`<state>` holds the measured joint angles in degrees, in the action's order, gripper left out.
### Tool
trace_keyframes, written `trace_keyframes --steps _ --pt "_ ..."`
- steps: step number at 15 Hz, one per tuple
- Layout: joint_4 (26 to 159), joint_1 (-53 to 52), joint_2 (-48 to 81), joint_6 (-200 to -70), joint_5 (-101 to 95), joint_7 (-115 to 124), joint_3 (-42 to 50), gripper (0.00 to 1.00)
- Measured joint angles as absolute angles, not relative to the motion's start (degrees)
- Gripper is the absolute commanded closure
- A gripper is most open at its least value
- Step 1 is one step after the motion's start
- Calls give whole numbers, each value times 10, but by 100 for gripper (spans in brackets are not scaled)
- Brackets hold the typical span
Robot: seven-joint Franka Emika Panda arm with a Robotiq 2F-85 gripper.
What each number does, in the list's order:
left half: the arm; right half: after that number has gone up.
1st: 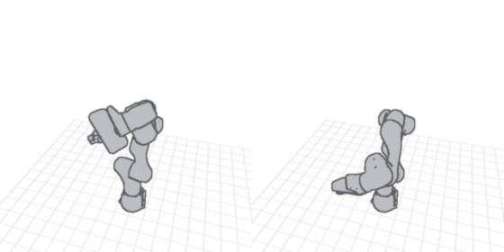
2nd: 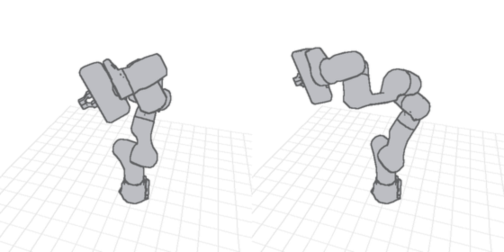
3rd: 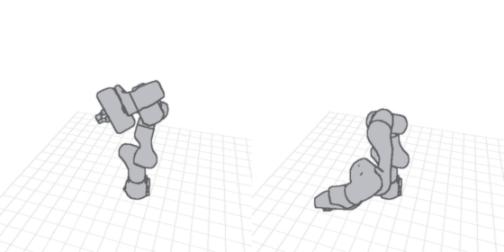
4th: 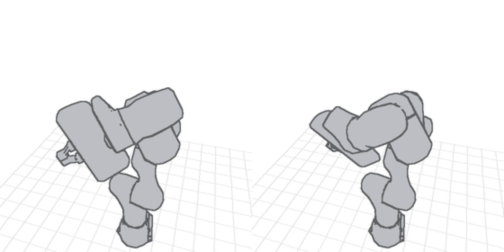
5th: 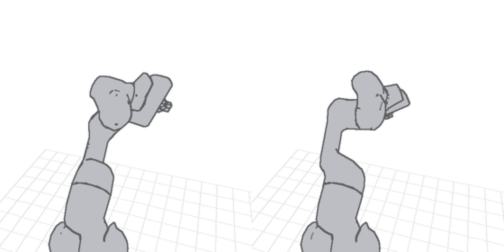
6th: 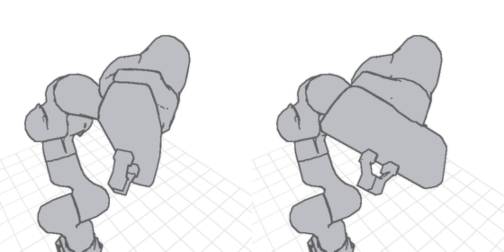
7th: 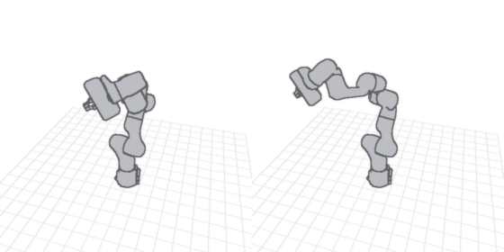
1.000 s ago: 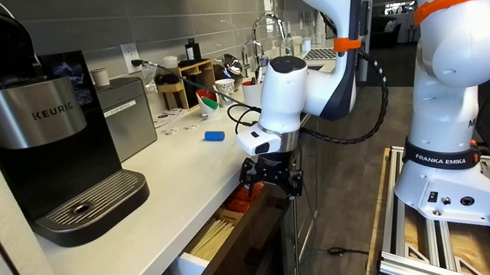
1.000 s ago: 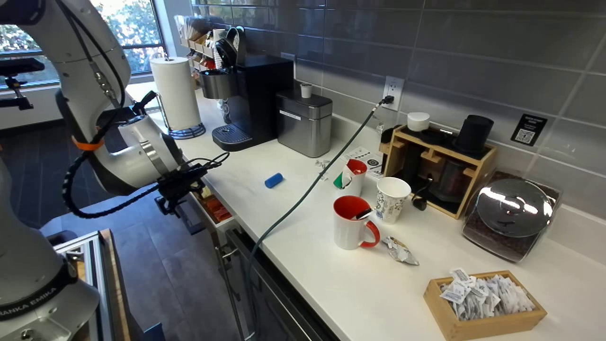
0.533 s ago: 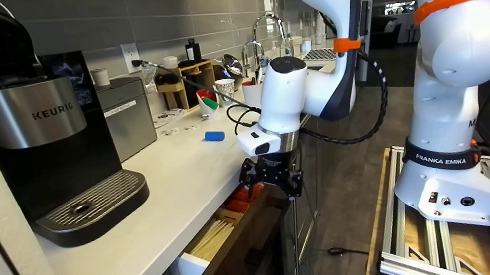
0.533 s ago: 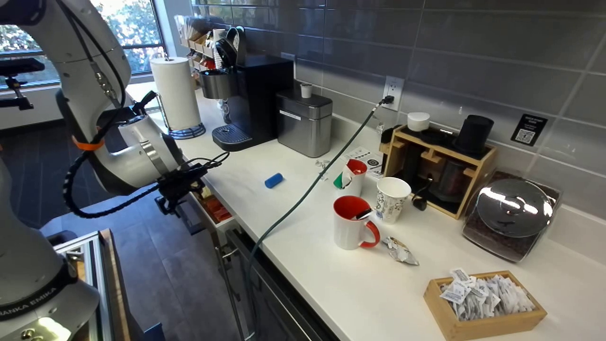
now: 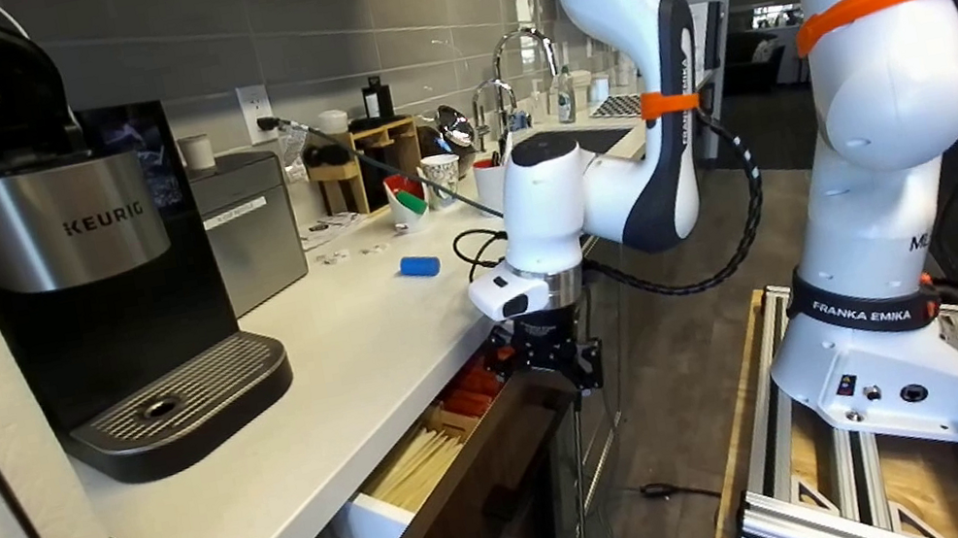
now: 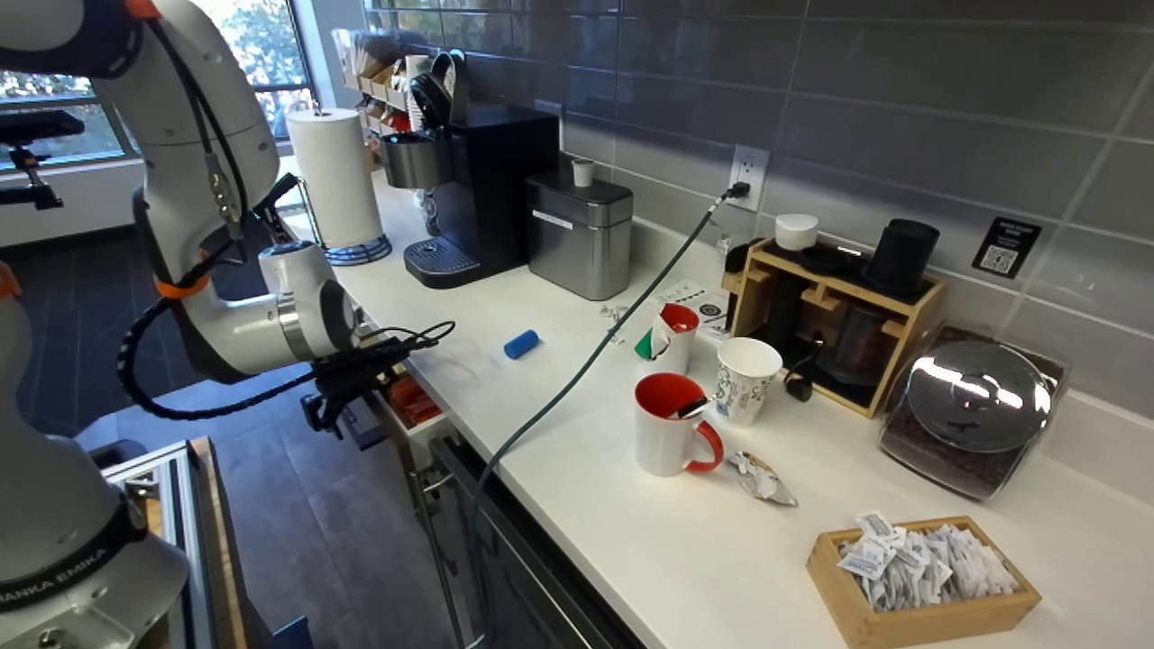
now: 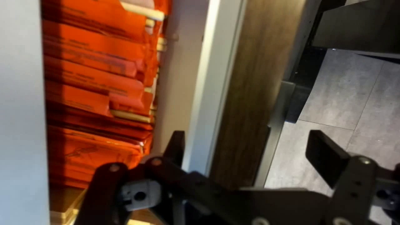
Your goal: Open the first top drawer
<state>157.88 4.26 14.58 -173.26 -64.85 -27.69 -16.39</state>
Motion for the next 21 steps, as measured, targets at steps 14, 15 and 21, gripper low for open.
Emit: trace_keyframes --steps 14,15,21 --pt "1599 442 155 -1679 -416 -531 -499 0" --pt "1602 472 160 -1682 -417 -533 -522 0" --pt "1620 659 197 -1692 -445 -529 -659 0"
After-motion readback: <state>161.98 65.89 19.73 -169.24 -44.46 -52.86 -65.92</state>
